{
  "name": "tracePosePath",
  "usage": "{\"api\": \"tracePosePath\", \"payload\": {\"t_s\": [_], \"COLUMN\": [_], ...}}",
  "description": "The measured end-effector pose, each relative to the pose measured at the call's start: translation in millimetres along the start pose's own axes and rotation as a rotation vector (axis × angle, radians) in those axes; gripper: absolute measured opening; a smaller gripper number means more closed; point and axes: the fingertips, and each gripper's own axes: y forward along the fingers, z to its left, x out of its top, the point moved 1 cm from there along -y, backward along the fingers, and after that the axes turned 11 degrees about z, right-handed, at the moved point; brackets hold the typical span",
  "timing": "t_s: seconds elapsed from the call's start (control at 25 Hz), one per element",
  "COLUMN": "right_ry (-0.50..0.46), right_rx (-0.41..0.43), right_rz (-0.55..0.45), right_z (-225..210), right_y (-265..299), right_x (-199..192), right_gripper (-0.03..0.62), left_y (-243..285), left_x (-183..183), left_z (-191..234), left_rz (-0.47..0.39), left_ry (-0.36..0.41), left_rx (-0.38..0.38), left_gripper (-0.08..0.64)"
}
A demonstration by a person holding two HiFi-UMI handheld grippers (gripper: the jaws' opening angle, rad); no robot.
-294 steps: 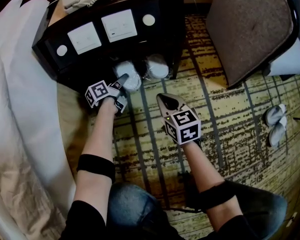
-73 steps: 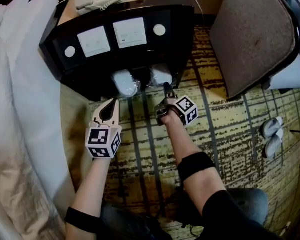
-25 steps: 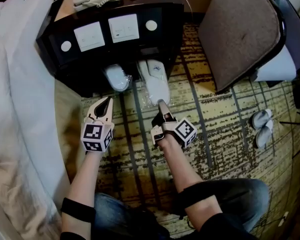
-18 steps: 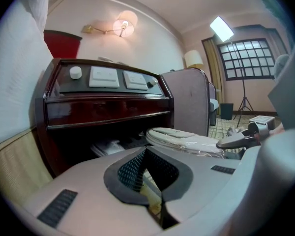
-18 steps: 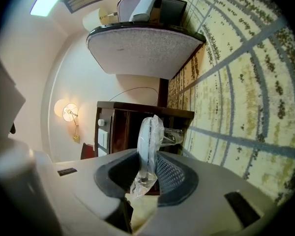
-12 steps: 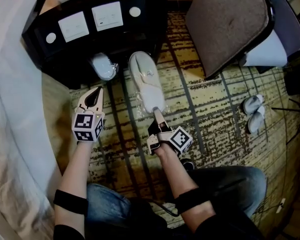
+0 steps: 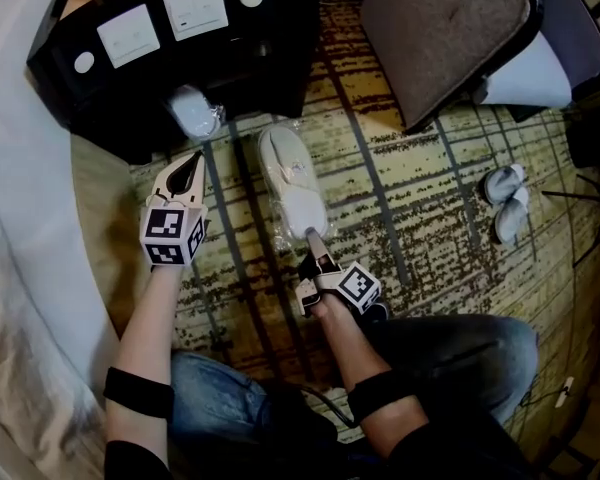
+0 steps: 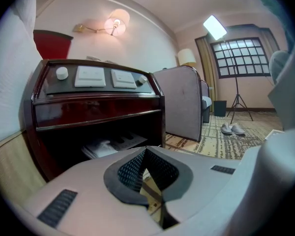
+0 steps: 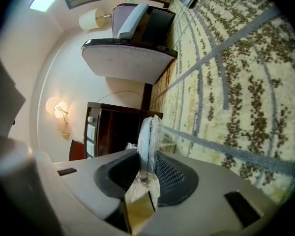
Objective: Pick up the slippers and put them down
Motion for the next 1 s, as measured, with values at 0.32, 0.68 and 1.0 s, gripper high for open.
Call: {"api": "tracePosePath", "payload": {"t_s": [0.32,0.68,1.0], "right_ry": [0.034,0.094,0.072], "right_rx": [-0.090,-0.144,-0.464], "right_rz": [0.028,0.020,0.073], "right_z": [-35.8,-57.4,-86.3], "right_y": [-1.1,1.1,-10.5], "right_x": [-12.5,-13.7,-22.3], "right_gripper": [0.114,0.135,0.332], "left_y": [2.5,12.0,19.8], "left_x": [-2.9,-6.6,-6.7], "left_z": [-4.1,-9.2,-17.9], "left_rz": [0.011,0.030,0.055], "left_ry": [0.009,0.011,0.046], "left_rx": [-0.007,-0.017,-0.009], "left_gripper": [0.001,0.001,0.001]}}
